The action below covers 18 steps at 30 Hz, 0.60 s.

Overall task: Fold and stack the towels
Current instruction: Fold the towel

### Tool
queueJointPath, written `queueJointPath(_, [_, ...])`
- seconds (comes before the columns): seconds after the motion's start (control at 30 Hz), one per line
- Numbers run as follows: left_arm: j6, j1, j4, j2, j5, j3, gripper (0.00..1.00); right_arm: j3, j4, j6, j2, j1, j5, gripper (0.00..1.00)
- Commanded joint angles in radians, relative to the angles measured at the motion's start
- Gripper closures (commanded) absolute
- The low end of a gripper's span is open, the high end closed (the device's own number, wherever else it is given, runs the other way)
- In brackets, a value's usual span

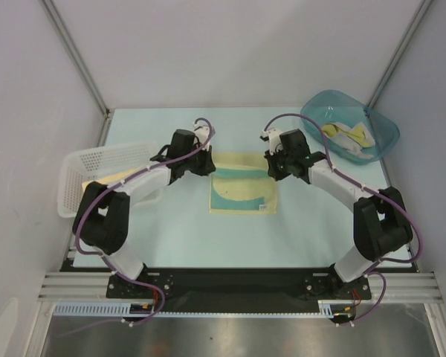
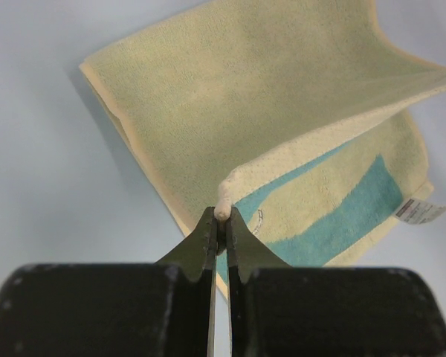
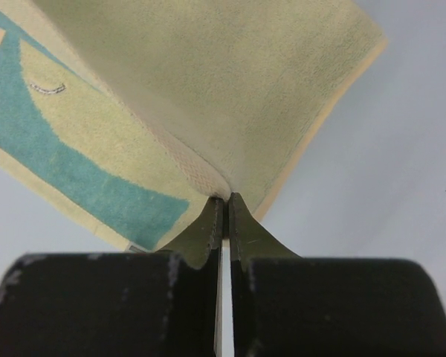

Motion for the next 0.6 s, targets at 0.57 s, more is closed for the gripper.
queueJointPath(0.57, [-0.051,-0.072,0.039,-0.094,-0.02,-0.155,1.0,-0.104,-0.122,0.089,-0.095,0.072,0.062,1.0])
